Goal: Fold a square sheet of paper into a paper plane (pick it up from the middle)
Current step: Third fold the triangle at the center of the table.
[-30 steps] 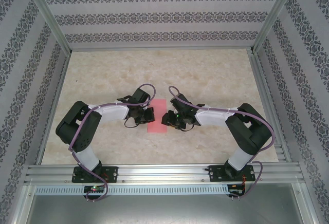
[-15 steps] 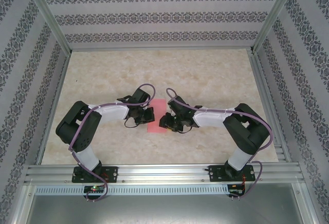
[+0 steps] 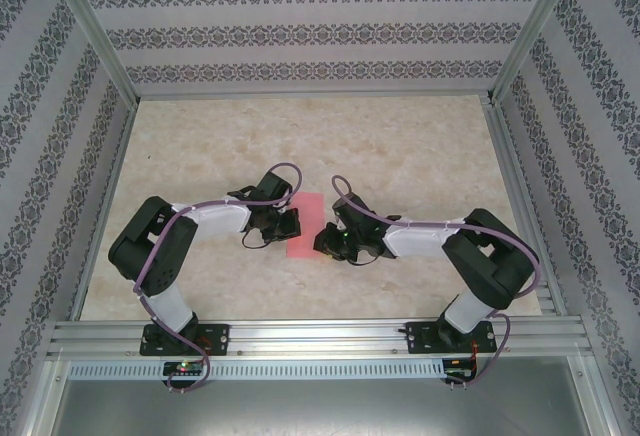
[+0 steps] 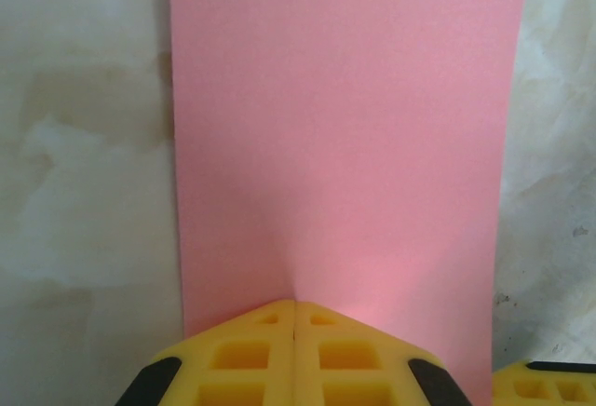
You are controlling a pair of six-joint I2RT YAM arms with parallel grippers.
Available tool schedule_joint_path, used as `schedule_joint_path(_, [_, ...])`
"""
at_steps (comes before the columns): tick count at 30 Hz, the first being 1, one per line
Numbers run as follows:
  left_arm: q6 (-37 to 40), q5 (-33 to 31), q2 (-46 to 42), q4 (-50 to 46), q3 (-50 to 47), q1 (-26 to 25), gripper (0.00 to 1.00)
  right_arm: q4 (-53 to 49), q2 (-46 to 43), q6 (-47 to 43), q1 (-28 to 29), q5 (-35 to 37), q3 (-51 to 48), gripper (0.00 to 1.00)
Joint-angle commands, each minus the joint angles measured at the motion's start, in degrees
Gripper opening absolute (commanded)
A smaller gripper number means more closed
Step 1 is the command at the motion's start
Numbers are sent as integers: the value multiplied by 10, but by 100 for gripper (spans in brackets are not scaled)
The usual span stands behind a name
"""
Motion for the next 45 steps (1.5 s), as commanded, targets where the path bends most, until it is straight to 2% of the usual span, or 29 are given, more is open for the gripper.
schedule_joint_path(1, [-4, -19, 4, -17, -20, 0, 3, 29, -21, 21, 1, 29, -13, 15])
schedule_joint_path(7, [-4, 10, -21, 2, -20, 0, 4, 24, -18, 29, -1, 36, -13, 0])
schedule_joint_path(13, [6, 26, -62, 19, 3, 4, 9, -68, -32, -3, -1, 27, -2, 0])
schedule_joint_path(19, [20, 10, -30, 4, 30, 6, 9, -123, -56, -22, 1, 17, -3, 0])
schedule_joint_path(28, [38, -39, 11, -31, 38, 10, 7, -107, -40, -15, 1, 18, 26, 0])
schedule_joint_path(45, [51, -12, 33, -23, 37, 11, 5, -33, 29, -11, 11, 5, 101, 1])
